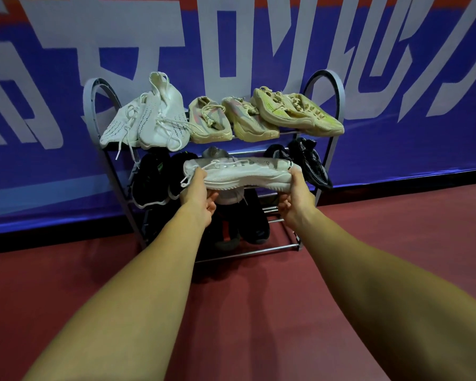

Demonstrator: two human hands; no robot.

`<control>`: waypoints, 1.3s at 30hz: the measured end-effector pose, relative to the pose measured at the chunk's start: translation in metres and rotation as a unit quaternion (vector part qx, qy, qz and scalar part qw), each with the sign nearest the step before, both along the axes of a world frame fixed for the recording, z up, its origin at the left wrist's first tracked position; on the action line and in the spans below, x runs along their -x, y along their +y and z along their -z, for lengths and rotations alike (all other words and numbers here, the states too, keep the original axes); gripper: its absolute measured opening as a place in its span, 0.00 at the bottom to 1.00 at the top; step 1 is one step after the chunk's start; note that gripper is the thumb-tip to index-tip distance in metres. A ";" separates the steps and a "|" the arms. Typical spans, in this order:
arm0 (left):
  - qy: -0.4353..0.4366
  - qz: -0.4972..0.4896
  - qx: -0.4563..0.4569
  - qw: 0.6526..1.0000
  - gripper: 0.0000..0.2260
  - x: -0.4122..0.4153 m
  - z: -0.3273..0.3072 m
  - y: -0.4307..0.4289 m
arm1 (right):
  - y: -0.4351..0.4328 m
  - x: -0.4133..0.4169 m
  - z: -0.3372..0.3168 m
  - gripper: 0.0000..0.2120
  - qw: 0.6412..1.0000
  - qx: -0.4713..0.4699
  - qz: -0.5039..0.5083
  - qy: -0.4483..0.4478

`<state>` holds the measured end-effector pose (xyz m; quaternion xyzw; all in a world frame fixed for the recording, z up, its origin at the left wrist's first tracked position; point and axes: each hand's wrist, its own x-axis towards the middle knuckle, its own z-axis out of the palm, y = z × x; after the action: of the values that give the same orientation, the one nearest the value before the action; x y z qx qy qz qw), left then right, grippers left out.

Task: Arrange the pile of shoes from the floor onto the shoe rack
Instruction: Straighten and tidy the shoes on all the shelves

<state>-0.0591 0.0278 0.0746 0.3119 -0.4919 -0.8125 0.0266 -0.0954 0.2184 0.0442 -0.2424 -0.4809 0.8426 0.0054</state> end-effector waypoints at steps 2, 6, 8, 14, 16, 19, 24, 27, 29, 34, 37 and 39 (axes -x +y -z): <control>0.012 0.010 -0.015 1.000 0.08 -0.003 -0.003 0.001 | -0.001 -0.002 -0.005 0.21 1.000 0.001 -0.005 0.028; 0.022 0.030 -0.031 0.999 0.08 -0.009 -0.003 0.005 | -0.015 -0.005 -0.007 0.21 0.998 -0.017 -0.053 0.012; 0.026 0.050 -0.033 0.998 0.07 -0.011 -0.003 0.006 | -0.027 -0.010 -0.004 0.25 0.994 -0.033 -0.102 0.007; 0.013 0.134 0.007 0.991 0.11 -0.019 -0.004 -0.004 | -0.049 -0.016 -0.013 0.19 0.985 -0.005 -0.167 0.050; 0.008 0.165 0.028 0.986 0.12 -0.021 -0.003 -0.009 | -0.051 -0.013 -0.008 0.25 0.986 -0.007 -0.162 0.049; 0.006 0.184 0.057 0.981 0.15 -0.021 -0.005 -0.015 | -0.051 -0.012 -0.007 0.17 0.990 -0.010 -0.140 0.031; -0.005 0.148 0.068 0.987 0.11 -0.019 -0.006 -0.023 | -0.046 -0.011 -0.005 0.09 0.991 -0.003 -0.131 0.011; -0.015 0.170 0.104 0.980 0.05 -0.018 -0.001 -0.026 | -0.043 -0.009 -0.006 0.07 0.990 -0.014 -0.142 0.009; -0.013 0.191 0.102 0.976 0.03 -0.018 0.000 -0.028 | -0.042 -0.007 -0.004 0.06 0.990 -0.027 -0.139 0.013; 0.004 0.225 0.096 0.970 0.04 -0.017 -0.004 -0.016 | -0.036 -0.010 -0.013 0.10 0.989 -0.019 -0.137 0.055; 0.021 0.188 0.089 0.978 0.06 -0.013 -0.003 -0.010 | -0.029 -0.010 -0.012 0.07 0.980 -0.050 -0.179 0.066; 0.034 0.166 0.084 0.982 0.07 -0.011 -0.003 -0.004 | -0.022 -0.011 -0.009 0.07 0.974 -0.077 -0.209 0.048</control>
<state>-0.0484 0.0233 0.0775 0.1946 -0.6022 -0.7714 -0.0662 -0.0846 0.1962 0.0531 -0.0947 -0.5834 0.7963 -0.1290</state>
